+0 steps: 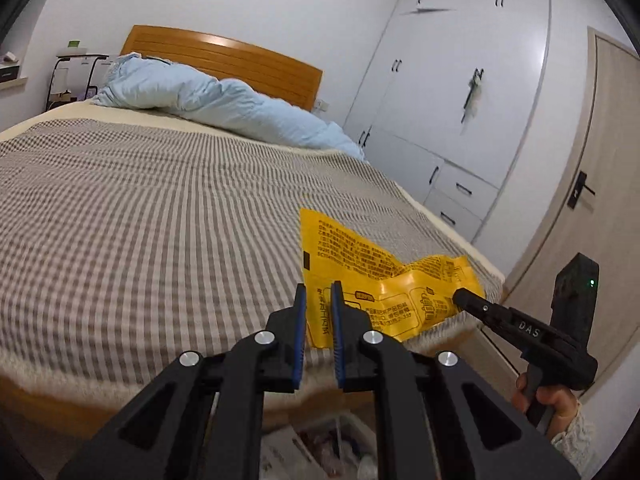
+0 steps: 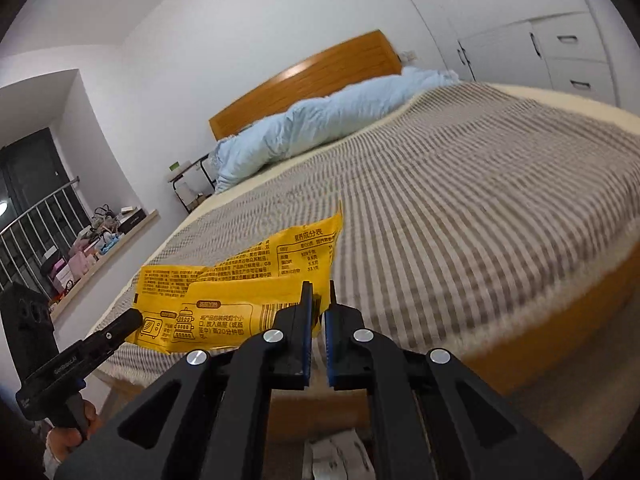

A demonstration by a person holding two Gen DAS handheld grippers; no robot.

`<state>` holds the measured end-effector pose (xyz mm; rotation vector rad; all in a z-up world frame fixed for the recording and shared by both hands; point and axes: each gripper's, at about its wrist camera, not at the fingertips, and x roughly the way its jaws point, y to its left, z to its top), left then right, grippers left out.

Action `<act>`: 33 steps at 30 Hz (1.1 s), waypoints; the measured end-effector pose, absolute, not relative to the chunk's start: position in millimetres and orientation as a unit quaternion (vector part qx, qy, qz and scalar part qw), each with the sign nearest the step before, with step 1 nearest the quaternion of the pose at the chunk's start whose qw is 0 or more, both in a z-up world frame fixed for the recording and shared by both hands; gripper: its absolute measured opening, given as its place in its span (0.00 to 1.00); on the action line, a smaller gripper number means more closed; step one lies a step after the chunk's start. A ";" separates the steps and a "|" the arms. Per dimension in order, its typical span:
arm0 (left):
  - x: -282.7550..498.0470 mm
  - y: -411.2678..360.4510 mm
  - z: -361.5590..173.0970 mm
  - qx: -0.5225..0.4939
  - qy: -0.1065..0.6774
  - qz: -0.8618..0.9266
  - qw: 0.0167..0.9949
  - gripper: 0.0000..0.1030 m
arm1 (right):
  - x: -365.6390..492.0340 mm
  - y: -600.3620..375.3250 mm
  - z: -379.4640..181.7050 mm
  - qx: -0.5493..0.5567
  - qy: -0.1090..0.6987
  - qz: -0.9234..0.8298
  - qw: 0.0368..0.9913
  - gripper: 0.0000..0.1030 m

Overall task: Collect trash
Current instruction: 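Carry the yellow wrapper off the bed down over the floor bin with both tools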

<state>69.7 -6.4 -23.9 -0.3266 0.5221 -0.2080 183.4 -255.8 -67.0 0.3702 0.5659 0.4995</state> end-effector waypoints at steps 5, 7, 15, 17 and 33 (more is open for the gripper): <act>45.0 -15.6 -39.1 -0.152 0.277 -0.102 0.943 0.09 | 156.0 -258.5 -80.9 0.166 0.287 0.237 0.913 0.06; 36.4 -16.2 -46.9 -0.156 0.286 -0.103 0.940 0.09 | 145.7 -259.4 -88.2 0.163 0.293 0.235 0.912 0.06; 5.5 -25.8 -70.3 -0.148 0.316 -0.102 0.932 0.09 | 112.9 -267.6 -116.2 0.146 0.321 0.230 0.907 0.06; 1.4 -28.4 -75.7 -0.141 0.325 -0.101 0.930 0.09 | 107.1 -268.7 -122.4 0.142 0.328 0.229 0.905 0.06; -25.7 -34.1 -135.5 -0.122 0.410 -0.115 0.897 0.09 | 79.3 -271.0 -165.7 0.121 0.382 0.234 0.886 0.06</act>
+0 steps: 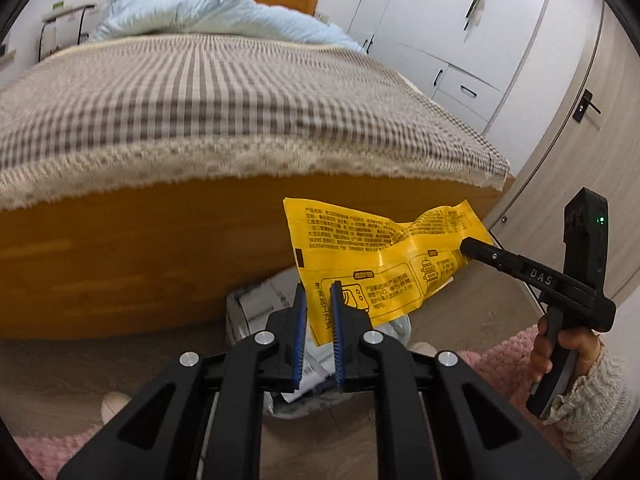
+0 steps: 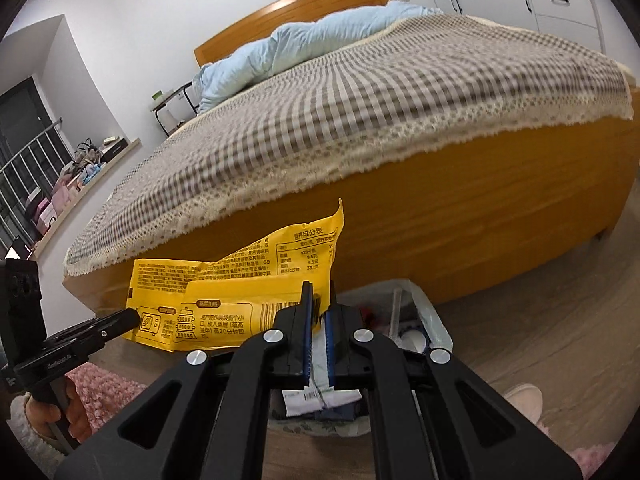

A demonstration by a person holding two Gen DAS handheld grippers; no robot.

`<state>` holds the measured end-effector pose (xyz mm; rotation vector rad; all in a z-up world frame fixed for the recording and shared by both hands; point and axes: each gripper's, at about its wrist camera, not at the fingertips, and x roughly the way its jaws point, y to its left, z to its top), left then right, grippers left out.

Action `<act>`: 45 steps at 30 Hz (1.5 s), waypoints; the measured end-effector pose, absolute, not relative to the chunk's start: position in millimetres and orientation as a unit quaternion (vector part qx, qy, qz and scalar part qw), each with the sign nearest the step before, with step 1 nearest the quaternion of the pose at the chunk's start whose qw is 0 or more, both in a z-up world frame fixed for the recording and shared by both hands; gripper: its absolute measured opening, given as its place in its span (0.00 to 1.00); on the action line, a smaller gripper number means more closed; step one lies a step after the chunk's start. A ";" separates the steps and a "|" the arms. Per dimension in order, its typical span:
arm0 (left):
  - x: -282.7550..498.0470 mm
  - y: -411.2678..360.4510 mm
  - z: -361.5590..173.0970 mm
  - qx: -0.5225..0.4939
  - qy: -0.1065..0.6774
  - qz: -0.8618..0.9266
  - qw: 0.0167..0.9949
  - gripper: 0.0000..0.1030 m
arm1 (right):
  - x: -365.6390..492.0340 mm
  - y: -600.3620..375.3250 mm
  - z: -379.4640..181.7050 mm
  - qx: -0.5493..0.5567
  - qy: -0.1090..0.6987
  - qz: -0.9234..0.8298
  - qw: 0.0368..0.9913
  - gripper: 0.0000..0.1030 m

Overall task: Collect trash
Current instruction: 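Carry the yellow wrapper off the bed down over the floor bin with both tools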

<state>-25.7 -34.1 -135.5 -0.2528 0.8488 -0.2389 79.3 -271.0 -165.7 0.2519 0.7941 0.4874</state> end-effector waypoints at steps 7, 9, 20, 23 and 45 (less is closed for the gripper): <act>-16.7 -28.2 -171.5 -0.173 0.467 -0.131 0.857 0.09 | 82.2 -276.7 -192.0 0.137 0.420 0.228 0.867 0.06; -13.0 -27.3 -179.8 -0.180 0.477 -0.130 0.850 0.09 | 86.1 -277.9 -202.2 0.140 0.435 0.222 0.861 0.06; 12.5 -46.0 -211.6 -0.148 0.518 -0.108 0.836 0.09 | 99.4 -280.3 -221.0 0.131 0.463 0.195 0.854 0.06; 19.3 -50.8 -224.1 -0.141 0.532 -0.105 0.828 0.09 | 102.9 -280.0 -229.5 0.119 0.472 0.187 0.853 0.06; 49.3 -88.6 -315.2 -0.062 0.625 -0.083 0.774 0.09 | 129.3 -249.9 -312.6 0.012 0.543 0.150 0.826 0.06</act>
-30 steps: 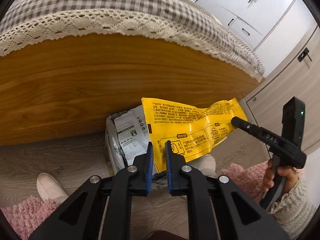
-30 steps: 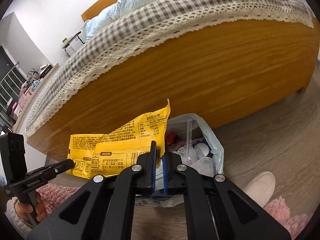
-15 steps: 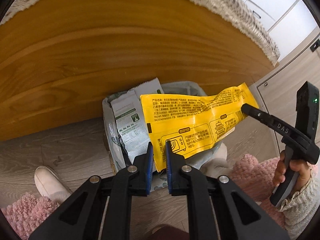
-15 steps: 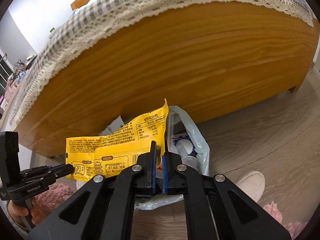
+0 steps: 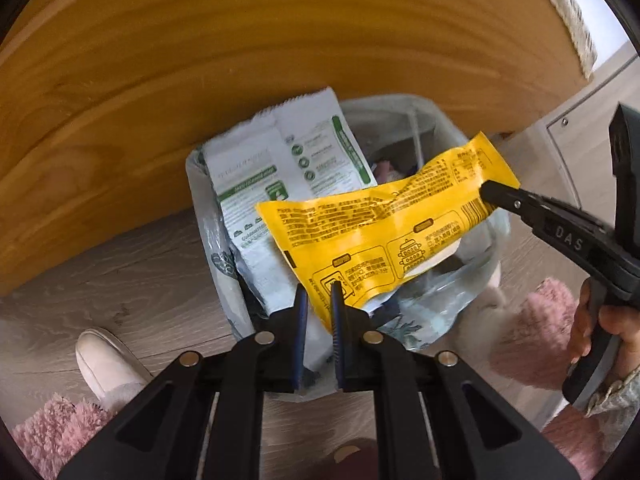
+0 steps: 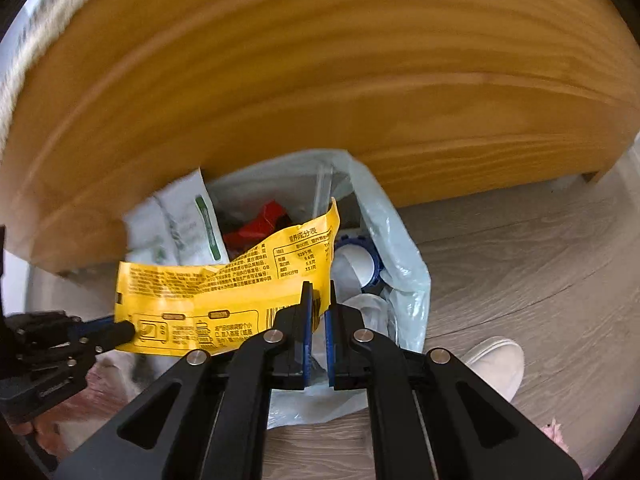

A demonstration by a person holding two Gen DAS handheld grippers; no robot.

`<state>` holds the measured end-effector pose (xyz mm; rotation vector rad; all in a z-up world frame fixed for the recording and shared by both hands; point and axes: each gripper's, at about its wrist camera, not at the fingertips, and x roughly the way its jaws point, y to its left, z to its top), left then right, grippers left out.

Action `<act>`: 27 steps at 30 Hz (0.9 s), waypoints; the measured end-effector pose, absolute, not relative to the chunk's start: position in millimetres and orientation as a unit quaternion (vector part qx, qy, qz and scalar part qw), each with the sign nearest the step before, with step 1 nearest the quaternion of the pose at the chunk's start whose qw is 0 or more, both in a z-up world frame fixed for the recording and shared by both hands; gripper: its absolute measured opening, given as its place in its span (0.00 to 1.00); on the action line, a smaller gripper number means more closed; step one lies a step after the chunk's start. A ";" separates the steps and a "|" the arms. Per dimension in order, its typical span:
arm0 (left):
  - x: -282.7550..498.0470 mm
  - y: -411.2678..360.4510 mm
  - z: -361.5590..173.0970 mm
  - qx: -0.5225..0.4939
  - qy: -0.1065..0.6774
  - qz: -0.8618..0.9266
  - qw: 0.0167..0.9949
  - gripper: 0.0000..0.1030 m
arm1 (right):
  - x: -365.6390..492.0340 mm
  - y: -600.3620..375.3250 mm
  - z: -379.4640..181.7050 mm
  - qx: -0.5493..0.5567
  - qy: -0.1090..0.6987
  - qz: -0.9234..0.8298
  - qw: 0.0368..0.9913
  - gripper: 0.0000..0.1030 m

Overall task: Collect trash
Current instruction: 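Carry the yellow wrapper off the bed down over the floor bin with both tools, then open both tools to drop the yellow wrapper into the bin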

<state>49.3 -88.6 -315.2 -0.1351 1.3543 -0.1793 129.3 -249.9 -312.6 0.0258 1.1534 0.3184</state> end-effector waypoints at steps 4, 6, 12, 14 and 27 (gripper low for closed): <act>52.3 -83.4 -326.0 -0.071 0.633 -0.073 0.767 0.09 | 133.8 -249.2 -323.0 0.013 0.549 0.133 0.825 0.06; 54.3 -81.3 -329.9 -0.077 0.634 -0.071 0.766 0.09 | 135.7 -247.7 -327.6 0.010 0.550 0.129 0.825 0.06; 58.6 -81.6 -342.2 -0.070 0.638 -0.066 0.764 0.09 | 137.8 -244.0 -347.1 -0.005 0.561 0.116 0.820 0.06; 59.9 -81.7 -345.4 -0.069 0.638 -0.065 0.764 0.09 | 137.7 -244.0 -350.7 -0.009 0.563 0.114 0.818 0.06; 68.3 -90.3 -364.8 -0.060 0.656 -0.060 0.750 0.09 | 144.5 -230.2 -365.3 -0.032 0.578 0.101 0.809 0.06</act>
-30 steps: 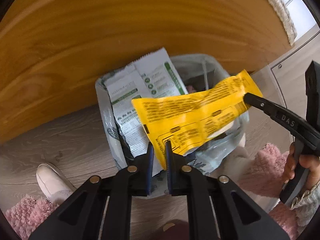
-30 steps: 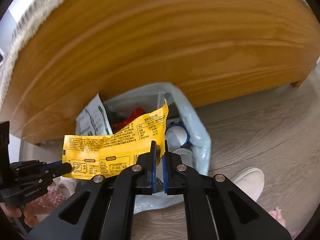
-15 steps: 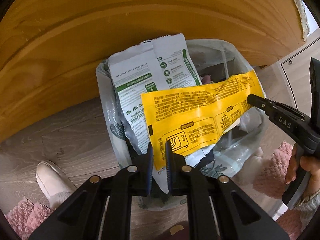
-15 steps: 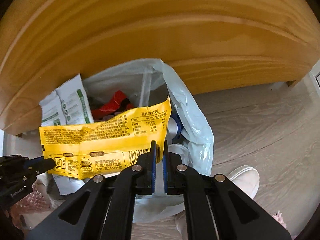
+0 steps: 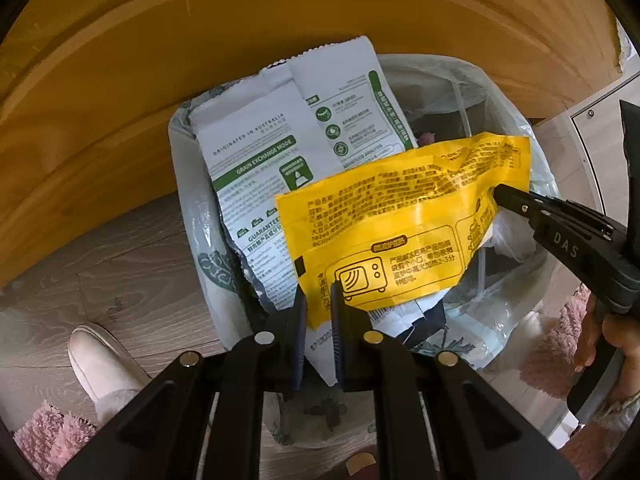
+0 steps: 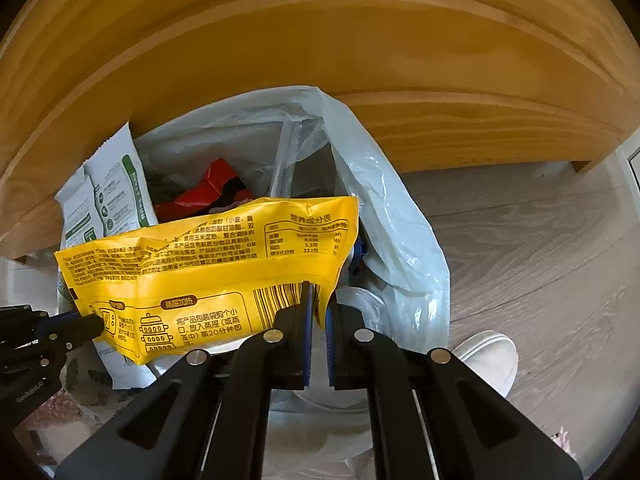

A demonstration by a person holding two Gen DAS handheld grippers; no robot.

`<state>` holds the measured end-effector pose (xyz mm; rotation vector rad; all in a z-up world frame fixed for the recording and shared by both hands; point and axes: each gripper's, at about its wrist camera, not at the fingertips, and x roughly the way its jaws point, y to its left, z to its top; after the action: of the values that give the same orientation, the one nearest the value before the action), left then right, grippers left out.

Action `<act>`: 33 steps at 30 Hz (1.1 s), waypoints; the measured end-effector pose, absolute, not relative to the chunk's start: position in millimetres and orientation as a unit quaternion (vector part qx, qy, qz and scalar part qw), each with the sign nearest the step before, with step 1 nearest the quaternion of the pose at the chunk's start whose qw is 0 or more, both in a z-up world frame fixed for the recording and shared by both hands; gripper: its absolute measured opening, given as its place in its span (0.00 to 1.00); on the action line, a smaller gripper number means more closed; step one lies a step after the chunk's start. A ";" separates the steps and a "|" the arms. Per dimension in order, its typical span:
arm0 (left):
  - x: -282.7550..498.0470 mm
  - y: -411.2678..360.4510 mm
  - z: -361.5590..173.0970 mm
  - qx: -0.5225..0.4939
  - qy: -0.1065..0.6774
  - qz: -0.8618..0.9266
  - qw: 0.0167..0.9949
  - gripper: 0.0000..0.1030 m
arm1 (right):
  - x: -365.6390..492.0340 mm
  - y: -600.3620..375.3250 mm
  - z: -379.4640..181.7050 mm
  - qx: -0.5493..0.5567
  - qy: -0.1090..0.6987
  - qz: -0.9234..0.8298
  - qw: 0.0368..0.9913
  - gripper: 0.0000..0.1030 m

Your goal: Collect trash

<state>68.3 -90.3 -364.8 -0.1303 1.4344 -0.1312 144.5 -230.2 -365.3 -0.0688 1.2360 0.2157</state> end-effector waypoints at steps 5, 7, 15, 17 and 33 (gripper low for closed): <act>66.8 -91.1 -360.5 -0.058 0.652 -0.062 0.754 0.09 | 144.3 -231.8 -364.7 -0.032 0.579 0.094 0.809 0.08; 66.0 -89.0 -357.3 -0.062 0.646 -0.062 0.758 0.10 | 144.5 -235.1 -362.6 -0.020 0.580 0.092 0.809 0.08; 63.7 -86.1 -335.9 -0.087 0.628 -0.072 0.770 0.36 | 144.9 -247.9 -354.7 0.008 0.581 0.094 0.809 0.20; 63.1 -86.1 -328.0 -0.089 0.621 -0.073 0.775 0.45 | 142.9 -248.5 -350.1 0.009 0.577 0.094 0.811 0.31; 44.1 -90.1 -274.6 -0.049 0.563 -0.070 0.822 0.90 | 126.6 -250.5 -309.7 0.018 0.542 0.112 0.832 0.77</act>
<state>44.1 -90.1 -274.6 -0.1041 1.1989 -0.1490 126.6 -250.5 -309.7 0.0392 1.1495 0.2378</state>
